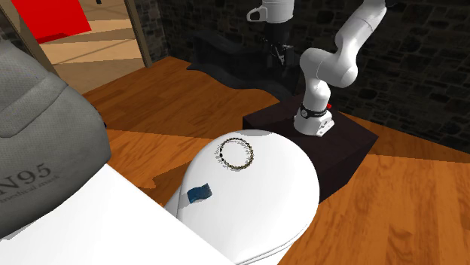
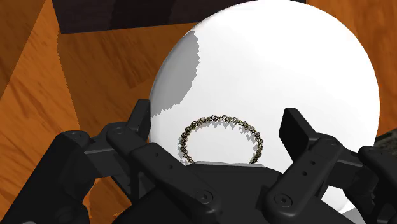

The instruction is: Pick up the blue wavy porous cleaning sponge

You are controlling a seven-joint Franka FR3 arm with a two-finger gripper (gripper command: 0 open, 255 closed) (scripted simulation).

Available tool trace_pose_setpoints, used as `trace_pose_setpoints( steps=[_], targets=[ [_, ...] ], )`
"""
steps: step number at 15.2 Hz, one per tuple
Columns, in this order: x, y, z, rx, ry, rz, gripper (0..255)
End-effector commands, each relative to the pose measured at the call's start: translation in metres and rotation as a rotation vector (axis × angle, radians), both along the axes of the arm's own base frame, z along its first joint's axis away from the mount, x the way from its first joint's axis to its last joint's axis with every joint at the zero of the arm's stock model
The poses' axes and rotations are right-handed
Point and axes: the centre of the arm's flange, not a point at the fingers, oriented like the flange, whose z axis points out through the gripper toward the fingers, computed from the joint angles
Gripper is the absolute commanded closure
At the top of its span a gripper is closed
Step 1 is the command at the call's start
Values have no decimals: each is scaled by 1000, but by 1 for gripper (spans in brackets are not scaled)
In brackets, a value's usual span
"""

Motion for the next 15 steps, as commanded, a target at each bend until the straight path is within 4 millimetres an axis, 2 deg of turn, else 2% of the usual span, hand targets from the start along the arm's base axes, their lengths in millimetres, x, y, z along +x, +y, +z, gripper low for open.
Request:
trace_pose_setpoints(
  steps=[1,15],
  targets=[
    [0,0,0,0,0,0,0],
    [152,54,-91,4,5,-23,0]
  ],
)
